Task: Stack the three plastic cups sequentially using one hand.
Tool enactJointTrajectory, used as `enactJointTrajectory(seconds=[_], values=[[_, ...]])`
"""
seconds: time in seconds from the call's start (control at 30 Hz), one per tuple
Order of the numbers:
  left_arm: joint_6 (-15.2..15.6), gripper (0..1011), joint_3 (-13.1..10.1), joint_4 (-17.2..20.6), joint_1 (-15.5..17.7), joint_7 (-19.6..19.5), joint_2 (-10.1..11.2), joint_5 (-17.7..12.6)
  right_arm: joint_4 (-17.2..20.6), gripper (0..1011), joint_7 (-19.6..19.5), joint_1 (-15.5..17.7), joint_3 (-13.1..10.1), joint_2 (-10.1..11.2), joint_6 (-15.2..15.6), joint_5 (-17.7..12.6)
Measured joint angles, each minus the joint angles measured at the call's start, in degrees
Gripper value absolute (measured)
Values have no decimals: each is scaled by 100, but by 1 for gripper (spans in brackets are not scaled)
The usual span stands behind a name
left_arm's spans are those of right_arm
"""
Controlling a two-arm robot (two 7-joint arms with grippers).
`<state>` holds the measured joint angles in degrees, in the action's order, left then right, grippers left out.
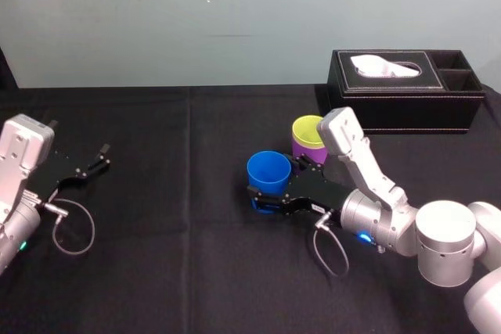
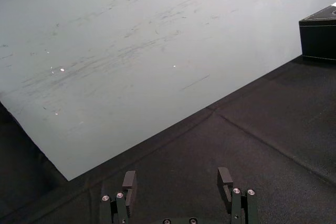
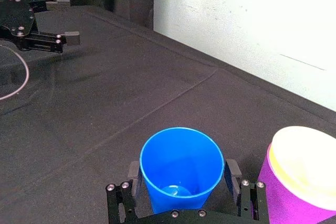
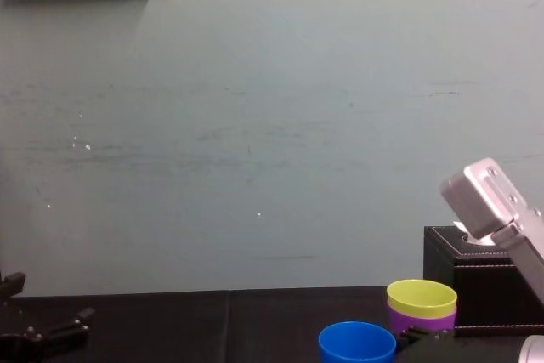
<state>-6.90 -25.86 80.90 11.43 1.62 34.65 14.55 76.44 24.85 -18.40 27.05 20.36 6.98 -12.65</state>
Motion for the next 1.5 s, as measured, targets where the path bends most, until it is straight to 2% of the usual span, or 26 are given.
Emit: enactJointTrajectory(seconds=[0.23,0.53,0.63,0.8,0.9,1.5], values=[[0,1010,0,0,0,0,0,0,-102,1003,-67,-40,4,-98,-49,104],[0,1010,0,0,0,0,0,0,-97,1003,-66,-36,5,-86,-48,99],[0,1010,0,0,0,0,0,0,-94,964,-63,-34,5,-83,-46,96],[0,1010,0,0,0,0,0,0,-88,814,-61,-31,5,-80,-43,89],[0,1010,0,0,0,0,0,0,-86,773,-61,-29,5,-79,-41,86],[0,1010,0,0,0,0,0,0,-77,735,-55,-27,5,-71,-36,72]])
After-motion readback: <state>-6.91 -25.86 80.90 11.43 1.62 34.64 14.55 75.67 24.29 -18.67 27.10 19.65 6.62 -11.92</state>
